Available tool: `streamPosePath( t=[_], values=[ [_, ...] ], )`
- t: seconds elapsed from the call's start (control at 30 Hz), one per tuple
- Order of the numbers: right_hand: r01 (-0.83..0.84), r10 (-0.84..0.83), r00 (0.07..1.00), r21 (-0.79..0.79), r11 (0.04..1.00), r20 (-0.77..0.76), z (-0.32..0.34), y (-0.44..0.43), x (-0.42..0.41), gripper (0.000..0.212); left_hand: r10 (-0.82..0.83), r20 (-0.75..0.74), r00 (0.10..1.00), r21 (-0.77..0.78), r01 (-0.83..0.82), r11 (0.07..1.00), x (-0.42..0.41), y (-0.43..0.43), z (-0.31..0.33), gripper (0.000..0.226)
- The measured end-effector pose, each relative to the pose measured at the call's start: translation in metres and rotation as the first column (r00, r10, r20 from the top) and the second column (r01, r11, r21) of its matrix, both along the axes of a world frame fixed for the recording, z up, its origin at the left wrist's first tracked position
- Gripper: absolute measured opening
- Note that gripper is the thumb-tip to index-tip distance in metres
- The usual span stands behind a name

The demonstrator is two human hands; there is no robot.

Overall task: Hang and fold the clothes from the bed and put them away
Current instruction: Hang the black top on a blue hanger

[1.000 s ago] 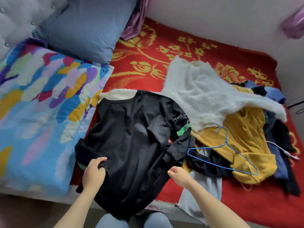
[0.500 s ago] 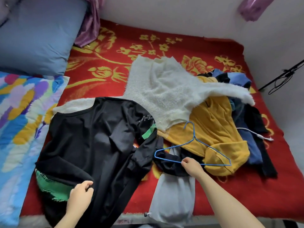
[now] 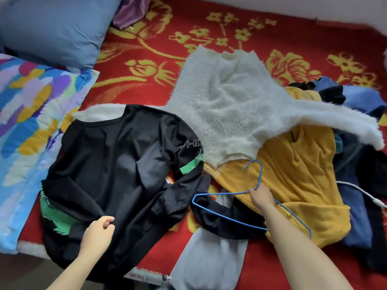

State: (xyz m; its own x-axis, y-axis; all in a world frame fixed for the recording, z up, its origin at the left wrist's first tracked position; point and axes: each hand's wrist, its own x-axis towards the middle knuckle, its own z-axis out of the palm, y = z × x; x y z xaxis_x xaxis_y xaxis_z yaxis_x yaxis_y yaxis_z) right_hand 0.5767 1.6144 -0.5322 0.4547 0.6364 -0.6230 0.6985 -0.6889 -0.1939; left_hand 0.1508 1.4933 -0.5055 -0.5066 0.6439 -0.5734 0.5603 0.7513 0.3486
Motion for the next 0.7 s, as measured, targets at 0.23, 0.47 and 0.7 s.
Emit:
streamPosePath(
  t=[0.23,0.47,0.7],
  values=[
    [-0.037,0.038,0.999,-0.045,0.998,0.035,-0.015,0.009,0.016,0.038,-0.011,0.004,1.000,0.008,0.011,1.000,0.009,0.019,-0.003,0.028],
    [-0.088,0.080,0.987,-0.048,0.995,-0.140,0.001,0.014,-0.025,0.016,-0.005,0.026,1.000,0.021,0.004,1.000,-0.004,0.018,-0.007,0.028],
    [-0.637,0.641,0.767,-0.111,0.763,-0.003,0.061,0.056,-0.116,0.014,0.020,0.068,0.997,0.042,-0.023,0.999,-0.040,0.019,-0.011,0.027]
  ],
)
